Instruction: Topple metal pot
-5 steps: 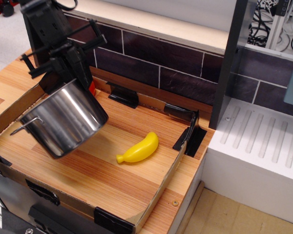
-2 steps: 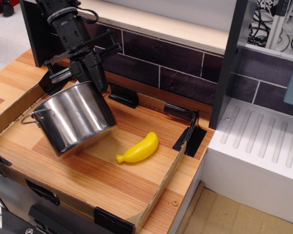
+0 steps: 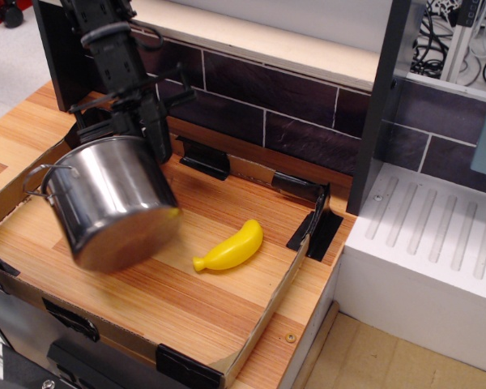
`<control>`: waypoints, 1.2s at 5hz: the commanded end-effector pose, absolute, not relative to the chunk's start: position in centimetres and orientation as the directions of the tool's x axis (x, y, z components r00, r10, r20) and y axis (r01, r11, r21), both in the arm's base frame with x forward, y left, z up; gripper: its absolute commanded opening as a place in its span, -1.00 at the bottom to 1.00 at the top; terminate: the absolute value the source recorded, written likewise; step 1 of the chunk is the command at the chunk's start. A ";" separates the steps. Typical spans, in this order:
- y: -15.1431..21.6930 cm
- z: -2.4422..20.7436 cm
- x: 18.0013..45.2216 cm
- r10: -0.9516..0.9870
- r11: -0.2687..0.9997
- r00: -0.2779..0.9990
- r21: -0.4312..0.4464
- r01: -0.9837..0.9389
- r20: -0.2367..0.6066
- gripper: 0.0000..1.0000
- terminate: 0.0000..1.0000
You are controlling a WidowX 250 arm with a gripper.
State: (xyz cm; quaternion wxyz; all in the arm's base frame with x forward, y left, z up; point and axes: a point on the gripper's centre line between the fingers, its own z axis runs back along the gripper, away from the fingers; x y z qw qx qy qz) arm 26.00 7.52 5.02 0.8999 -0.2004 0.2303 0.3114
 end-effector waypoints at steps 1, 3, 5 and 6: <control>9.7 5.4 27.8 0.634 0.721 0.735 -0.159 -0.674 -0.242 1.00 -1.00; 10.4 9.1 27.1 0.776 0.628 0.623 -0.194 -0.754 0.093 1.00 -1.00; 10.0 13.7 26.7 0.861 0.500 0.479 -0.110 -0.859 0.170 1.00 -1.00; 9.0 14.6 27.1 0.873 0.458 0.440 -0.044 -0.888 0.210 1.00 -1.00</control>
